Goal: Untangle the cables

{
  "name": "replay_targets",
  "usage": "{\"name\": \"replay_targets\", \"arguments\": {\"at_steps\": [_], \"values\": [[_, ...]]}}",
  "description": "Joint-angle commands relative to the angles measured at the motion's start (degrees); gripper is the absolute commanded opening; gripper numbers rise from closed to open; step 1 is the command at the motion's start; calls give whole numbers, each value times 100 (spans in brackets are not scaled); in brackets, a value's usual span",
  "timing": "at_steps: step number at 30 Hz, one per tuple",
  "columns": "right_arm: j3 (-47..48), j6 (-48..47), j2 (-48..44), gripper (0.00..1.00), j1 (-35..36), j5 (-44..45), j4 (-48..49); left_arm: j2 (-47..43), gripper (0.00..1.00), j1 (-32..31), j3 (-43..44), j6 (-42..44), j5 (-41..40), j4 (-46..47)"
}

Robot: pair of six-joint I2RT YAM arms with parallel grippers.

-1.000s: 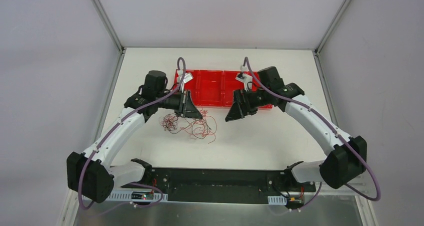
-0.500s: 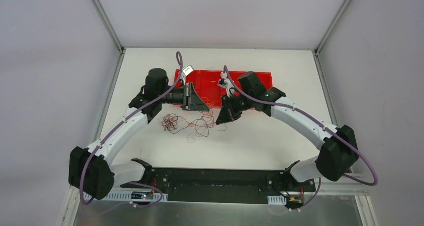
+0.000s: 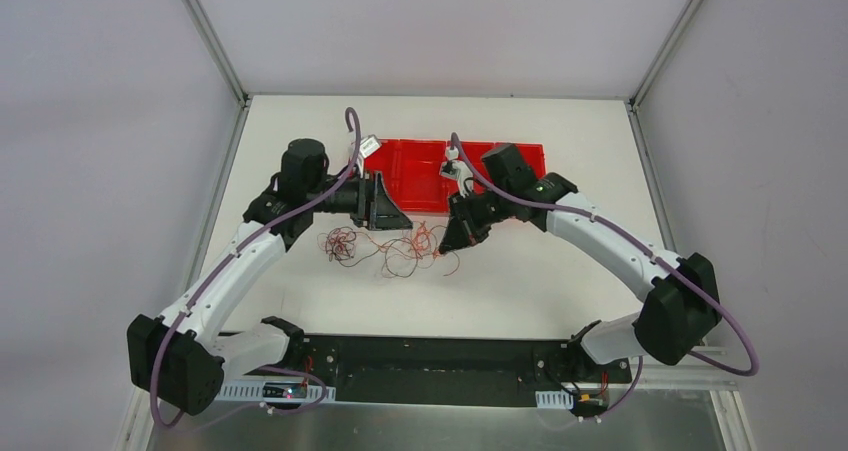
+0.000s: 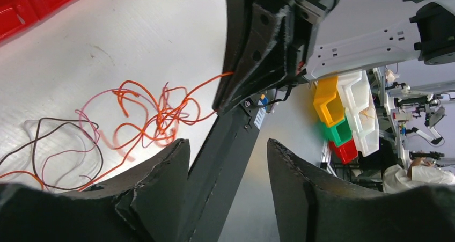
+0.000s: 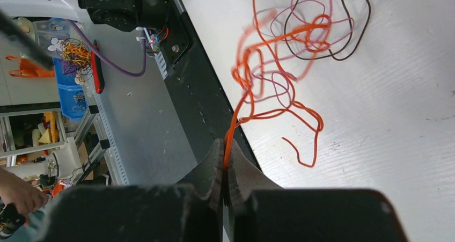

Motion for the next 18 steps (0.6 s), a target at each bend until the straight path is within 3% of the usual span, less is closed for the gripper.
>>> {"name": "replay_targets", "arguments": {"at_steps": [1,7,14,18], "values": [[186,-294,-318,0,37,-340,-195,104,58,32,138,445,-137,-97],[170,-340,-361,0,52,-416,-247,279,65,-67,13,1014,-351,-320],[286,-382,-374,0,82,-591,-325,705,77,-602,-157,1829,-244,-417],[366,-438,-398,0,87,-699,-424,926,78,-747,-164,2381,-9,-416]]}}
